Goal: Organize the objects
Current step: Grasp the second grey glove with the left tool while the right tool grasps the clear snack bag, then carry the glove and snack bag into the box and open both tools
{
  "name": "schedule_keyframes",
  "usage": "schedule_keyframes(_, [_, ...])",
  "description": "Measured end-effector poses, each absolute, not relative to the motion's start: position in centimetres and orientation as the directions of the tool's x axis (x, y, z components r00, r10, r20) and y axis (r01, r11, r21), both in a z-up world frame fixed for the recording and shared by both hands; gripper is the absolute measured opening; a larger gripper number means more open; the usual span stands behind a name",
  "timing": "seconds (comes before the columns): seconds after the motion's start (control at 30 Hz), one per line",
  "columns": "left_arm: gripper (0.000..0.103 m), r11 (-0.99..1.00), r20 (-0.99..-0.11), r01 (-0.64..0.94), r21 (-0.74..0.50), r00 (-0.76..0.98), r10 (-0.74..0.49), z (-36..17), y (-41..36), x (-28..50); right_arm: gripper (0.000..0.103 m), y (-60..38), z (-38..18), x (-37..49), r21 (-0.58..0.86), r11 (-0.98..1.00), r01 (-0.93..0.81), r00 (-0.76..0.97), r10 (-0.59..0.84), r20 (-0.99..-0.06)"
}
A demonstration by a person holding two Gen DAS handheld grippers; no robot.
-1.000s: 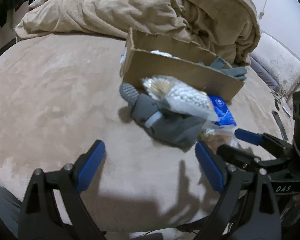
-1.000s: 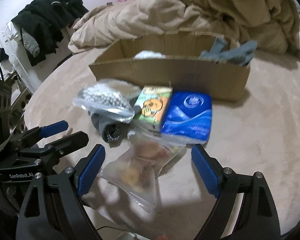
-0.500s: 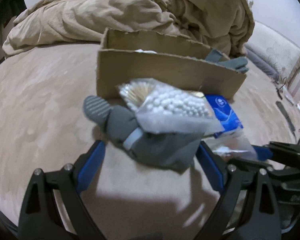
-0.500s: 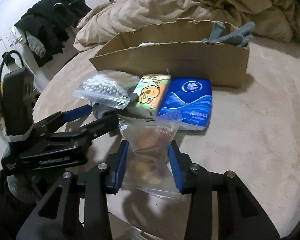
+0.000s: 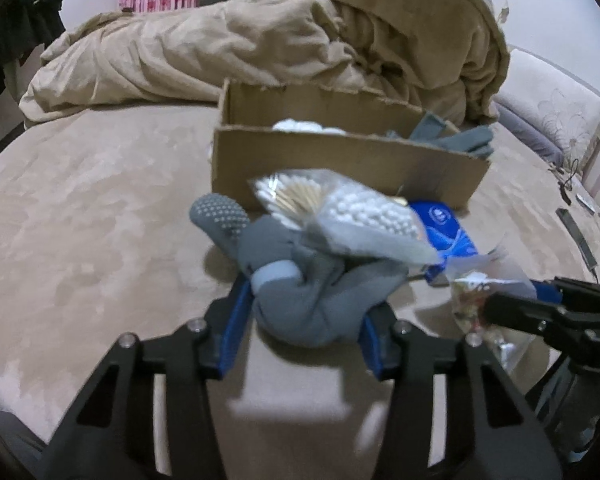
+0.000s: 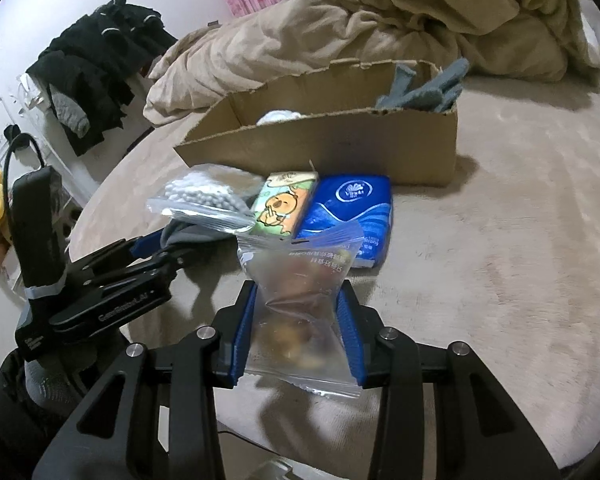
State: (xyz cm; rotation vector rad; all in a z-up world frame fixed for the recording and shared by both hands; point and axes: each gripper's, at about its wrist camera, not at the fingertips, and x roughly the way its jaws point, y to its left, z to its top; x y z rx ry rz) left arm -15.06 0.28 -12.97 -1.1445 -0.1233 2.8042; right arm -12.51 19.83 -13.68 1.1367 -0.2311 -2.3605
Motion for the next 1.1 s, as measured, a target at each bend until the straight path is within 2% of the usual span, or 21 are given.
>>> schedule_keyframes(0.27, [0.047, -0.990, -0.673, -0.074, -0.123, -0.727, 0.138, -10.8, -0.3, -11.7, 0.041, 20.2, -12.2, -11.6, 0.355, -0.856, 0.376, -0.544, -0.514, -0.663])
schedule_keyframes(0.53, [0.047, -0.985, -0.616, -0.090, -0.149, -0.771, 0.164, -6.6, -0.9, -8.4, 0.041, 20.2, -9.4, -10.4, 0.346, -0.851, 0.394, -0.580, -0.523, -0.625])
schedule_keyframes(1.1, [0.047, -0.980, -0.486, -0.141, -0.142, -0.852, 0.193, 1.6, -1.9, -9.7, 0.041, 21.0, -0.5, -11.2, 0.262, -0.864, 0.429, -0.719, -0.502, -0.480])
